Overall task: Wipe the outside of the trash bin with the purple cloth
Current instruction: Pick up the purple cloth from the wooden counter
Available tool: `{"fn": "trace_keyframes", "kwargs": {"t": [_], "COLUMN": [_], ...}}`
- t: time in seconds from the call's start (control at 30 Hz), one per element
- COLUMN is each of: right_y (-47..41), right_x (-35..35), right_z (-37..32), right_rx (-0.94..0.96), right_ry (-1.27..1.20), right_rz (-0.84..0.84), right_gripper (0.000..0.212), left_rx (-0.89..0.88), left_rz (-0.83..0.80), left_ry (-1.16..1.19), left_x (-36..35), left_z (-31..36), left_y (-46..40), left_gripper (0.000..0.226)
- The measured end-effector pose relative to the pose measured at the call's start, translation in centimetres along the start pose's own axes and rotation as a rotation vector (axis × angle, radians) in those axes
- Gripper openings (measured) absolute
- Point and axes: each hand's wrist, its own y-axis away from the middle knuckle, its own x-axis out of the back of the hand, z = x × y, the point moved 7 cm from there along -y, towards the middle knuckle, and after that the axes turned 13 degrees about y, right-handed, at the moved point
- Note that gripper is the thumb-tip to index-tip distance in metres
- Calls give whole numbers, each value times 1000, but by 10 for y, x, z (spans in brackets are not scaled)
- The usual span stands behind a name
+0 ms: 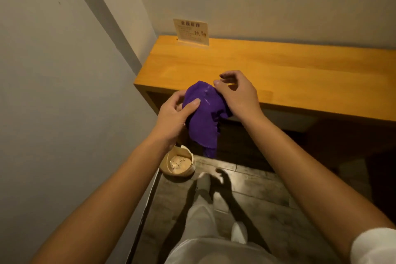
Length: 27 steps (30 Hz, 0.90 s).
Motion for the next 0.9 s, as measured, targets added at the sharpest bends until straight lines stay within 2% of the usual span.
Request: {"fn": "trace_keyframes", "kwargs": {"t": [0.07, 0.17, 0.27, 0.33, 0.43, 0.5, 0.57, 0.6, 0.67, 0.73, 0.8, 0.9], "right_y": [28, 60, 79, 84, 88, 95, 102, 107, 114, 121, 129, 134], "right_x": [8, -8, -29, -32, -32, -38, -44, -49, -54, -64, -70, -73], "right_z": [16, 28, 32, 35, 47, 55, 61, 62, 61, 55, 46, 45], "right_rx": [-1, -13, -33, -45, -86, -109, -150, -167, -184, -169, -122, -108], "right_ry": [-8, -87, -146, -208, -174, -92, -47, -42, -59, -54, -11, -64], "right_rz": [-1, -197, -347, -301, -173, -117, -78, -75, -84, -107, -96, -93], "right_gripper": [25, 36, 66, 66, 54, 55, 59, 59, 55, 49, 44, 30], "left_rx": [-43, -69, 11, 43, 34, -37, -93, -48, 143, 279, 301, 243], "left_rz": [109, 235, 138, 63, 7, 39, 110, 142, 136, 92, 88, 183], "left_ry": [-105, -168, 1, 56, 8, -202, -384, -364, -181, -84, -63, -15], "left_x": [-3, -3, -18, -25, -20, -10, -1, 6, 10, 14, 23, 40], "left_z": [-9, -18, -33, -39, -45, -45, -46, -49, -62, -73, -75, -73], "left_y": [21, 43, 53, 59, 65, 70, 74, 78, 85, 95, 103, 101], "left_gripper": [32, 35, 21, 11, 9, 9, 21, 32, 49, 52, 48, 35]}}
